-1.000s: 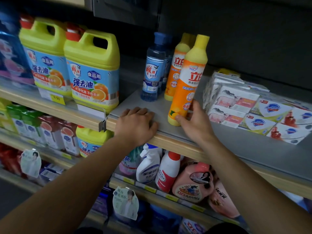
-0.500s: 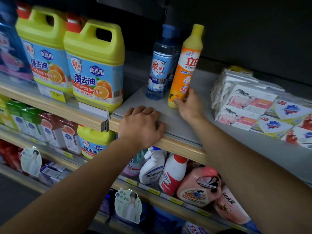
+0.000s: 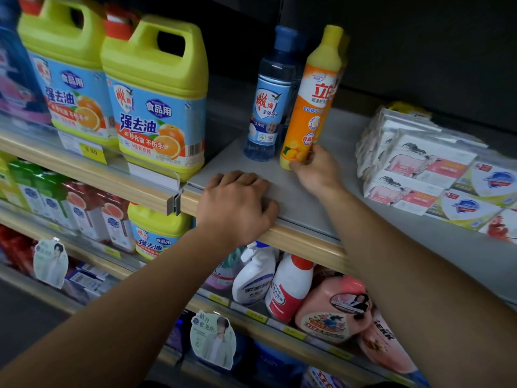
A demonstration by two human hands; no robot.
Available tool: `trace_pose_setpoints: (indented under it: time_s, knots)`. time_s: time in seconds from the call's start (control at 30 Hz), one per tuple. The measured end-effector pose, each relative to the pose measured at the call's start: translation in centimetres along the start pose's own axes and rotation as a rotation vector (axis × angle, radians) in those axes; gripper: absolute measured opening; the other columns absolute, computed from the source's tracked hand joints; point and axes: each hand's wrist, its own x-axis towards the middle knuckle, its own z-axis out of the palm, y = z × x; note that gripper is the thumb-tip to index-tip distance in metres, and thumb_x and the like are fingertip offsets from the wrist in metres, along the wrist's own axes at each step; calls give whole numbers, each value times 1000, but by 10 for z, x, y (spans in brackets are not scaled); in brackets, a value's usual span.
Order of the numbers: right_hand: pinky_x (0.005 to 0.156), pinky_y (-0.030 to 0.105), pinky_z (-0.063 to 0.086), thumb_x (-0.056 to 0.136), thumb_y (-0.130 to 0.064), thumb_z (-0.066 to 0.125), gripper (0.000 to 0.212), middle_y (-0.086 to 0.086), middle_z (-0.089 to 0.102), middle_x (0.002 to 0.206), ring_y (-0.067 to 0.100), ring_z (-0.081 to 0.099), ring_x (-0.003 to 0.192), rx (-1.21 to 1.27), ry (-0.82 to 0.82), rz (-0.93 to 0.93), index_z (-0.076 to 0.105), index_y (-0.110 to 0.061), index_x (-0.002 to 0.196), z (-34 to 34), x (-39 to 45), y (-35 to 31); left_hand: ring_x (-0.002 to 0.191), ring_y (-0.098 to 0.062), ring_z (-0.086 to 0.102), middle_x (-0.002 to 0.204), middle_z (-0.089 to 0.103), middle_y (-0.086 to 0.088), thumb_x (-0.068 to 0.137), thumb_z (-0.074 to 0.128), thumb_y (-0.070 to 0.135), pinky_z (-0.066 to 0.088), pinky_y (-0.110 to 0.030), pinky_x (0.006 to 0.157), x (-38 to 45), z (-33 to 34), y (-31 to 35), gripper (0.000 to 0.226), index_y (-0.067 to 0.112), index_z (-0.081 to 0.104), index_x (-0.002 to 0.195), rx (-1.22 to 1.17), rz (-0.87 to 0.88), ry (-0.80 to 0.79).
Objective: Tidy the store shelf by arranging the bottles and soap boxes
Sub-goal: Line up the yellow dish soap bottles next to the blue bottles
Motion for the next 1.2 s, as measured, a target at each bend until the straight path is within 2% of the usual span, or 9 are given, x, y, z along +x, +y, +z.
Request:
trace_pose_setpoints:
  time_s: [0.17, 0.27, 0.37, 0.47, 0.6, 0.7, 0.83, 0.9, 1.2]
  knots:
    - [96, 39, 51, 81, -34, 76, 47, 1, 68, 120, 23, 64, 108, 66, 54, 31, 60, -19, 122, 0, -2, -1, 125, -17, 49, 130, 61, 8, 86, 28, 53, 33, -35, 105, -1, -2, 1, 55, 28, 62, 122, -11, -4, 7]
    - [95, 34, 47, 81, -33, 76, 54, 0, 63, 128, 21, 61, 113, 116, 28, 10, 53, -22, 129, -1, -4, -1, 125, -17, 49, 130, 60, 8, 86, 28, 53, 33, -35, 106, -1, -2, 1, 56, 28, 61, 123, -8, 0, 2]
    - [99, 38, 47, 84, -35, 73, 53, 1, 62, 131, 23, 59, 116, 88, -16, -6, 53, -21, 131, 1, -3, -3, 124, -18, 50, 129, 61, 8, 86, 30, 52, 33, -35, 105, -1, -2, 1, 55, 27, 63, 121, -4, -6, 7]
    - [100, 40, 49, 84, -35, 74, 50, 1, 65, 127, 22, 62, 113, 84, 21, 9, 57, -19, 128, 1, -3, -4, 123, -18, 51, 128, 62, 8, 86, 31, 52, 33, -35, 104, -1, -2, 2, 53, 26, 64, 119, 1, -5, 5]
    - [92, 34, 48, 76, -42, 80, 58, 1, 66, 124, 22, 64, 109, 70, 84, 21, 56, -20, 124, 1, -7, -2, 123, -19, 52, 127, 63, 7, 86, 32, 52, 34, -35, 103, -1, -2, 1, 52, 26, 65, 119, 3, -13, 16]
    - [86, 31, 46, 76, -44, 79, 63, 2, 63, 125, 23, 62, 109, 62, 69, -2, 51, -20, 127, 1, -7, -2, 124, -18, 50, 129, 61, 9, 84, 24, 55, 34, -35, 105, -1, -2, 2, 59, 28, 63, 120, 8, -12, 7]
    - [99, 42, 49, 83, -34, 76, 59, 3, 61, 131, 25, 61, 116, 75, 51, -14, 49, -18, 133, 1, -7, -1, 124, -18, 51, 129, 62, 8, 83, 22, 56, 34, -36, 105, -1, -1, 2, 62, 28, 63, 120, 1, -12, 16]
    - [100, 46, 49, 84, -35, 75, 58, 4, 61, 133, 26, 61, 117, 40, 59, -20, 49, -17, 133, 3, -6, -1, 124, -18, 51, 129, 62, 8, 84, 23, 56, 34, -36, 105, -1, -1, 1, 61, 28, 63, 121, 0, -10, 12]
    - [101, 44, 47, 89, -45, 67, 52, 5, 61, 133, 28, 59, 118, -100, 36, 9, 53, -18, 131, 6, 4, -1, 123, -17, 51, 129, 61, 8, 85, 24, 55, 34, -36, 104, 0, 0, 0, 59, 28, 63, 120, -7, -3, 5]
